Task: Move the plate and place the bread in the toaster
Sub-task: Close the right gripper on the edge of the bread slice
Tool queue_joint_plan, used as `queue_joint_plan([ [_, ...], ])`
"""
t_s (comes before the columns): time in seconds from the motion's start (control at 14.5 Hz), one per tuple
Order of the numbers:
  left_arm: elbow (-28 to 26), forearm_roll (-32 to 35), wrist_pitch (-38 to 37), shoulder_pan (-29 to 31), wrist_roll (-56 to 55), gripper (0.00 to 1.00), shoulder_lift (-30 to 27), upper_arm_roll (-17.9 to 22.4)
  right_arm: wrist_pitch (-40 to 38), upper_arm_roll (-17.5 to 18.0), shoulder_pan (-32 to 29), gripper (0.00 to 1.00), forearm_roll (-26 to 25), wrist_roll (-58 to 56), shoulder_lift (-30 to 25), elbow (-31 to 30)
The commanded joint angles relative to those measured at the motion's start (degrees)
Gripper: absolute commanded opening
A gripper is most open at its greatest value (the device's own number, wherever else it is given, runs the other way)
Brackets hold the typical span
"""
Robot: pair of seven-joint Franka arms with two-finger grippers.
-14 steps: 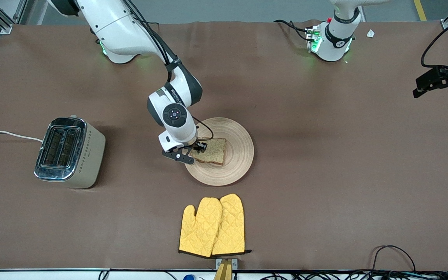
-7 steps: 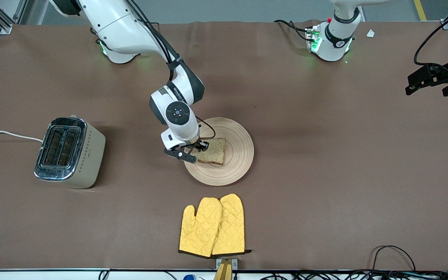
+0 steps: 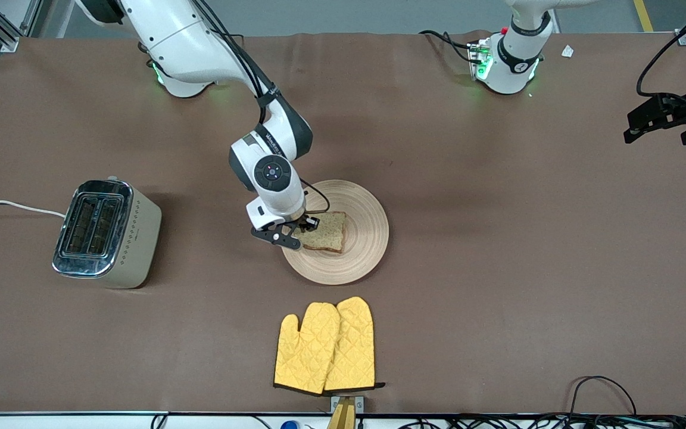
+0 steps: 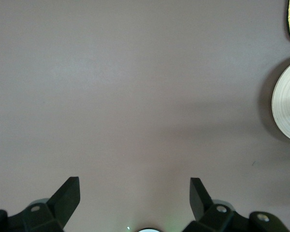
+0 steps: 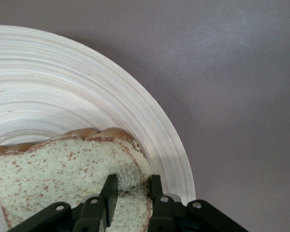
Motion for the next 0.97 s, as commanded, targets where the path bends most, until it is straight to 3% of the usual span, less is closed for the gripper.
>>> queue_joint_plan([
  [0.0, -0.5, 0.9, 0.3, -0.2, -0.4, 1.00, -1.0, -0.1, 0.4, -0.3, 0.2, 0.33, -2.1, 1.7, 0.7, 0.4],
  [0.28, -0.5, 0.7, 0.3, 0.1, -0.2, 1.00, -1.0, -0.1, 1.0, -0.3, 0.1, 0.27, -2.1, 1.7, 0.9, 0.2],
  [0.55, -0.4, 1.1, 0.2, 0.0, -0.2, 1.00, -1.1, 0.0, 0.9, -0.4, 0.5, 0.01, -2.5, 2.3, 0.9, 0.2],
  [0.9, -0.4, 1.2, 0.1, 0.0, -0.1, 1.00, -1.1, -0.1, 0.5, -0.3, -0.2, 0.00, -2.6, 2.5, 0.8, 0.4],
])
